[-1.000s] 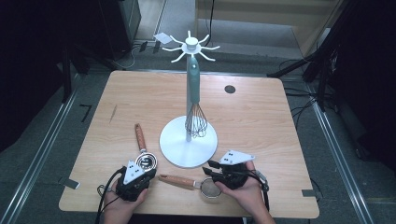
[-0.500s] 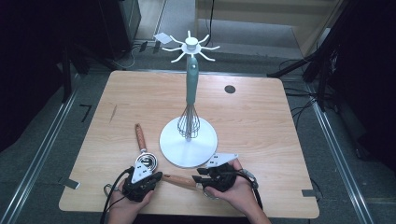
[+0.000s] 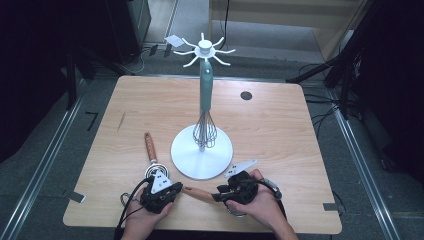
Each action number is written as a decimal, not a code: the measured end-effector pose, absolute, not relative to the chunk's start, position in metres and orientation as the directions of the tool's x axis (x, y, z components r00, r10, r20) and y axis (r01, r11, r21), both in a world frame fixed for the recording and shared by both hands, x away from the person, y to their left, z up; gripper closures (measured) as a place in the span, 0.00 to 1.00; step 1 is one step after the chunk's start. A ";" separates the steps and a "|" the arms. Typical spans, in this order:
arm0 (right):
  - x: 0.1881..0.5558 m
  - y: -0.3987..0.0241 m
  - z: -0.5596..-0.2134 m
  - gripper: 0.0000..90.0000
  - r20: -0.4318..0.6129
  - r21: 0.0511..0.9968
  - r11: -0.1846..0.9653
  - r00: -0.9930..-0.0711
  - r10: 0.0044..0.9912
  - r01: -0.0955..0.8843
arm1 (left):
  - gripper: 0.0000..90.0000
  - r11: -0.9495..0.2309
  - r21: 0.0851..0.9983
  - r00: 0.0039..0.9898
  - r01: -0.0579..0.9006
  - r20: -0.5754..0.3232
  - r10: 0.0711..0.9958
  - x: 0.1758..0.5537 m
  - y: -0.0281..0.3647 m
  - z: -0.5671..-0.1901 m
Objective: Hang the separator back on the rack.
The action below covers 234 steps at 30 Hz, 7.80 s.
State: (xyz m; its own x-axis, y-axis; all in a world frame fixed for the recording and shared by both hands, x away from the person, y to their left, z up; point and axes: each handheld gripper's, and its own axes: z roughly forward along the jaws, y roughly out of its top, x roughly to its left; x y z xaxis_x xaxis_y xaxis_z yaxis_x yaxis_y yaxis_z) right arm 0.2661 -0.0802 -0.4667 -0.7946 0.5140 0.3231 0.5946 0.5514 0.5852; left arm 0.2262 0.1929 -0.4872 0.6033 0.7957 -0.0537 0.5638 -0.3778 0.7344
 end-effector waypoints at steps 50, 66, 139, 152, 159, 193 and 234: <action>0.272 -0.112 -0.454 0.79 0.159 0.719 0.411 -0.708 0.689 0.561 | 0.00 0.046 0.836 0.108 0.547 -0.125 0.986 0.260 0.360 -0.472; 0.280 -0.126 -0.448 0.79 0.177 0.776 0.290 -0.635 0.752 0.560 | 0.00 0.005 0.837 0.132 0.547 -0.092 0.987 0.267 0.355 -0.483; 0.286 -0.134 -0.323 0.79 0.190 0.970 -0.058 -0.588 0.787 0.237 | 0.00 -0.009 0.878 0.133 0.478 -0.062 0.989 0.260 0.350 -0.482; 0.280 -0.130 -0.309 0.79 0.176 0.981 -0.079 -0.622 0.763 0.180 | 0.00 -0.010 0.878 0.132 0.478 -0.061 0.989 0.260 0.350 -0.483; 0.277 -0.131 -0.305 0.79 0.174 0.982 -0.088 -0.630 0.756 0.166 | 0.00 -0.012 0.879 0.133 0.477 -0.059 0.989 0.259 0.350 -0.483; 0.260 -0.130 -0.281 0.79 0.145 0.989 -0.125 -0.664 0.734 0.078 | 0.00 -0.023 0.878 0.137 0.478 -0.049 0.989 0.259 0.349 -0.483; 0.281 -0.119 -0.289 0.86 0.197 0.980 -0.133 -0.678 0.708 0.146 | 0.00 -0.024 0.878 0.138 0.479 -0.048 0.989 0.260 0.349 -0.483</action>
State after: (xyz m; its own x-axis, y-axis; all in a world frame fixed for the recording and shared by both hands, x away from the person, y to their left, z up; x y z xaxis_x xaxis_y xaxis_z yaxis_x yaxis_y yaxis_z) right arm 0.2812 -0.1188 -0.2888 -0.6785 0.7076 0.1973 0.1459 -0.1334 0.9803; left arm 0.2595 0.3486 -0.4827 0.1383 0.9892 -0.0484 0.4786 -0.0239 0.8777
